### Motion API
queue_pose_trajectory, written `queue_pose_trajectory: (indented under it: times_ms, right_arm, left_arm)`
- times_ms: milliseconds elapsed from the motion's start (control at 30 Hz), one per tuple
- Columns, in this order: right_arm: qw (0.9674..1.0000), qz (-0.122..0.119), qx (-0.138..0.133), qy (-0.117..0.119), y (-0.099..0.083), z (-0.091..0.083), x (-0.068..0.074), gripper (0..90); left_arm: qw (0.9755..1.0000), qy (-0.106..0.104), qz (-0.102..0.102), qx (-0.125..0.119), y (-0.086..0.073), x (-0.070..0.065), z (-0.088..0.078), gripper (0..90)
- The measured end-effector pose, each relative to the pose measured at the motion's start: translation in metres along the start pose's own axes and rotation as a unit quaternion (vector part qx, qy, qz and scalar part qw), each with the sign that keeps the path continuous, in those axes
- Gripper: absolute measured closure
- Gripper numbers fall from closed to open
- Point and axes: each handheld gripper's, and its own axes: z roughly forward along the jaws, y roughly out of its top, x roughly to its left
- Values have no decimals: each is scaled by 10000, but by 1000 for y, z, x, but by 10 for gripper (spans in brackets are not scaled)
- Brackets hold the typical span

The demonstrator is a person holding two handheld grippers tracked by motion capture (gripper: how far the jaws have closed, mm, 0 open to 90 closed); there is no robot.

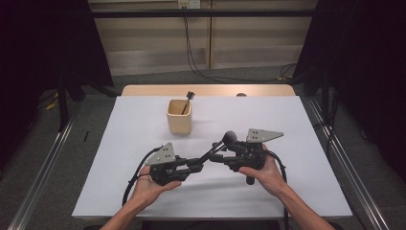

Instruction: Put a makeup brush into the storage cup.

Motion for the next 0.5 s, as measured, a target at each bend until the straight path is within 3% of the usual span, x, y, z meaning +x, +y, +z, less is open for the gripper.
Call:
queue_pose_trajectory:
  times_ms: [200, 500]
  right_arm:
    - [10000, 69, -42, 14, 1, -2, -1, 627]
    - [9993, 291, -102, 188, 2, 0, -3, 673]
  left_arm:
    - [10000, -28, 32, -8, 0, -1, 1, 745]
    - [9999, -13, 96, 64, -1, -1, 2, 743]
